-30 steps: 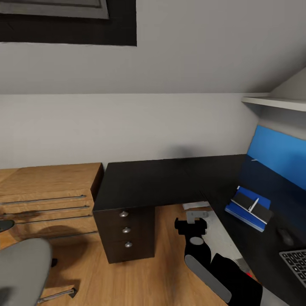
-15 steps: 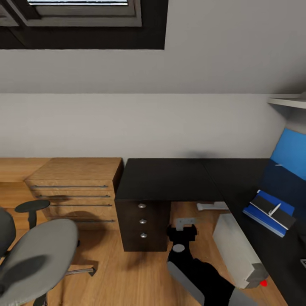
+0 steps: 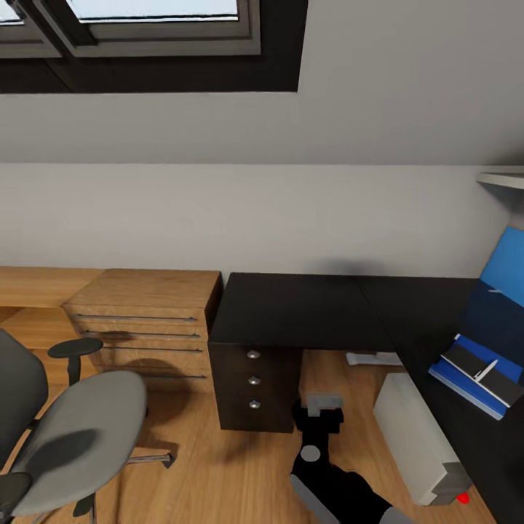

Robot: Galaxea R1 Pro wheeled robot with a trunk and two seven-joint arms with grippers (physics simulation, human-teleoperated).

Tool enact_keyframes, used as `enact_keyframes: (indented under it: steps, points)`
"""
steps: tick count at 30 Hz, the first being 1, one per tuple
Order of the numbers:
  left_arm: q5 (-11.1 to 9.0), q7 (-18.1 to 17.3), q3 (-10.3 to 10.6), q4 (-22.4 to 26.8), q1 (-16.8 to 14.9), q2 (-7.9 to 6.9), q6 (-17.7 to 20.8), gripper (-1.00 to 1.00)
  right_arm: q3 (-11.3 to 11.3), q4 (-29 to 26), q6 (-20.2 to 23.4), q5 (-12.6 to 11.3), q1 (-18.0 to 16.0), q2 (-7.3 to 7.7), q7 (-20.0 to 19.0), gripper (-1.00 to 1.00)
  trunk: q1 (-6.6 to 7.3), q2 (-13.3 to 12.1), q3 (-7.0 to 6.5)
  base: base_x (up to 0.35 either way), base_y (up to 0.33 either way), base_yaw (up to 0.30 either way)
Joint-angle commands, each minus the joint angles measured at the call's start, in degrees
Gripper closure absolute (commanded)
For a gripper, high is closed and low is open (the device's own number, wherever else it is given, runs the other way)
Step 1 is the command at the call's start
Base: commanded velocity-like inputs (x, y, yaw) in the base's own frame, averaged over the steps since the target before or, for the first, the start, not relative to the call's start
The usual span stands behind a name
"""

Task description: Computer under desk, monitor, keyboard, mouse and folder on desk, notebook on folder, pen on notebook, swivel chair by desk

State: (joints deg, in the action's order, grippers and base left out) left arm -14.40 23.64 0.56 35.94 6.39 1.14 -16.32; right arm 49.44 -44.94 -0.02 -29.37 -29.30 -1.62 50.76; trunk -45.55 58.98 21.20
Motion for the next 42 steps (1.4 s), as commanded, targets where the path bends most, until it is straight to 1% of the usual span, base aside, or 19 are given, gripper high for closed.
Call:
enact_keyframes:
  steps: [1, 2, 3, 5, 8, 9, 11, 12, 15, 16, 19, 20, 24, 25, 27, 30, 34, 42]
  points:
    - [-0.42, 0.09, 0.07, 0.10, 0.03, 0.00, -0.19, -1.00, 0.31, 0.82, -0.67, -0.38, 0.11, 0.03, -0.11, -1.00, 0.22, -0.37, -0.13, 0.000, 0.000, 0.009]
    - [-0.43, 0.09, 0.06, 0.10, 0.03, 0.00, -0.20, -1.00, 0.31, 1.59, -1.20, -0.37, 0.32, 0.03, -0.54, -1.00, 0.44, -0.77, -0.31, 0.000, 0.000, 0.007]
    - [-0.39, 0.09, 0.07, 0.10, 0.03, 0.02, -0.15, -1.00, 0.31, 4.65, -2.78, -0.35, 1.65, 0.04, -2.14, -1.00, 0.66, -1.17, -0.49, 0.000, 0.000, 0.003]
    - [-0.38, 0.09, 0.06, 0.10, 0.03, 0.01, -0.14, -1.00, 0.27, 7.41, -4.33, -0.28, 2.92, 0.08, -3.44, -1.00, 1.10, -1.98, -0.85, 0.000, 0.000, 0.002]
    - [-0.35, 0.09, 0.10, 0.10, 0.03, 0.01, -0.13, -1.00, 0.25, 10.87, -7.17, -0.25, 3.90, 0.10, -5.00, -1.00, 1.76, -3.18, -1.39, 0.000, 0.000, 0.000]
    - [-0.35, 0.09, 0.11, 0.10, 0.03, 0.00, -0.12, -1.00, 0.27, 13.65, -9.67, -0.25, 4.28, 0.08, -6.12, -1.00, 1.98, -3.58, -1.57, 0.000, 0.000, 0.000]
    - [-0.33, 0.09, 0.12, 0.10, 0.03, 0.00, -0.12, -1.00, 0.30, 16.81, -12.29, -0.25, 4.52, 0.00, -7.28, -1.00, 2.42, -4.38, -1.93, 0.000, 0.000, 0.000]
    - [-0.31, 0.09, 0.13, 0.07, 0.03, 0.02, -0.12, -1.00, 0.35, 20.21, -14.79, -0.25, 4.70, -0.16, -8.42, -1.00, 2.64, -4.78, -2.11, 0.000, 0.000, 0.000]
    - [-0.27, 0.09, 0.09, 0.04, 0.03, 0.05, -0.12, -1.00, 0.44, 25.09, -18.21, -0.25, 4.90, -0.32, -9.96, -1.00, 3.29, -5.99, -2.65, 0.000, 0.000, 0.000]
    - [-0.26, 0.09, 0.08, 0.03, 0.03, 0.07, -0.12, -1.00, 0.46, 27.93, -20.33, -0.25, 4.98, -0.36, -10.91, -1.00, 3.51, -6.39, -2.83, 0.000, 0.000, 0.000]
    - [-0.26, 0.09, 0.07, 0.02, 0.03, 0.08, -0.13, -1.00, 0.43, 31.49, -23.11, -0.29, 5.05, -0.31, -12.57, -1.00, 4.17, -7.59, -3.36, 0.000, 0.000, 0.000]
    - [-0.27, 0.09, 0.09, 0.02, 0.03, 0.08, -0.13, -1.00, 0.42, 33.64, -24.57, -0.31, 5.10, -0.24, -14.12, -1.00, 4.39, -7.99, -3.54, 0.000, 0.000, 0.000]
    - [-0.27, 0.09, 0.08, 0.01, 0.03, 0.09, -0.14, -1.00, 0.41, 37.70, -26.76, -0.41, 5.13, -0.15, -18.44, -1.00, 5.27, -9.60, -4.26, 0.000, 0.000, 0.000]
    - [-0.27, 0.09, 0.07, 0.01, 0.03, 0.09, -0.15, -1.00, 0.40, 39.48, -27.66, -0.48, 5.13, -0.15, -20.56, -1.00, 5.49, -10.00, -4.44, 0.000, 0.000, 0.000]
    - [-0.27, 0.09, 0.06, 0.01, 0.03, 0.09, -0.16, -1.00, 0.37, 41.46, -28.77, -0.49, 5.16, -0.13, -22.55, -1.00, 5.93, -10.80, -4.80, 0.000, 0.000, 0.000]
    - [-0.27, 0.09, 0.09, 0.01, 0.03, 0.09, -0.22, -1.00, 0.33, 43.18, -29.38, -0.43, 5.19, 0.00, -23.97, -1.00, 6.59, -12.00, -5.34, 0.000, 0.000, 0.000]
    - [-0.22, 0.02, 0.12, 0.01, 0.03, 0.14, -0.31, -1.00, 0.32, 44.70, -29.74, -0.33, 5.27, 0.08, -24.60, -1.00, 7.47, -13.61, -6.06, 0.000, 0.000, 0.000]
    - [-0.19, -0.03, 0.22, 0.01, 0.03, 0.17, -0.38, -1.00, 0.34, 45.66, -30.17, -0.24, 6.29, 0.06, -26.22, -1.00, 9.22, -16.82, -7.49, 0.000, 0.000, 0.000]
